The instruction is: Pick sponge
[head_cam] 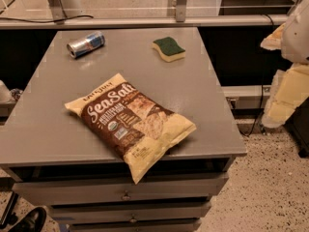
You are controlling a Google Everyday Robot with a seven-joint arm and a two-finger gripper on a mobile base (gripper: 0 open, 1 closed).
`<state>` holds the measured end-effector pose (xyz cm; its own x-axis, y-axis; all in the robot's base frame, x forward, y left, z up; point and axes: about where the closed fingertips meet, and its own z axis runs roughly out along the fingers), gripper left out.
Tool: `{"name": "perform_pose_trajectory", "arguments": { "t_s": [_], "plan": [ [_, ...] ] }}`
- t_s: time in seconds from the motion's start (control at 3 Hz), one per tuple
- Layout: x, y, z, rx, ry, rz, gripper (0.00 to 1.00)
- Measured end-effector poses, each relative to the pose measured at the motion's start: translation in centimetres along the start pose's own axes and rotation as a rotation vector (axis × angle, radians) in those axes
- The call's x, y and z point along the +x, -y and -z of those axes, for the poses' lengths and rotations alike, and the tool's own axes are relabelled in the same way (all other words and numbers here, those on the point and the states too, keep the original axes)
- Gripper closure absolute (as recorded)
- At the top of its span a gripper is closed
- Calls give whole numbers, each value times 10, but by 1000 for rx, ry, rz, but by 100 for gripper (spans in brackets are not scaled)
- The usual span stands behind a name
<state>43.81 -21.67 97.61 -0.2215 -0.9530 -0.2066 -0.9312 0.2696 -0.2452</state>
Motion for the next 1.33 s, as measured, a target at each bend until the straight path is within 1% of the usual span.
{"name": "perform_pose_trajectory", "arguments": {
  "t_s": [0.33, 0.67, 1.0, 1.33],
  "plan": [
    [0, 0, 0, 0, 0, 0, 0],
    [-7, 13, -18, 21, 68, -12, 0],
    [-30, 58, -85, 67, 213, -26, 0],
    [-54, 112, -127, 139, 306, -32, 0]
  ]
}}
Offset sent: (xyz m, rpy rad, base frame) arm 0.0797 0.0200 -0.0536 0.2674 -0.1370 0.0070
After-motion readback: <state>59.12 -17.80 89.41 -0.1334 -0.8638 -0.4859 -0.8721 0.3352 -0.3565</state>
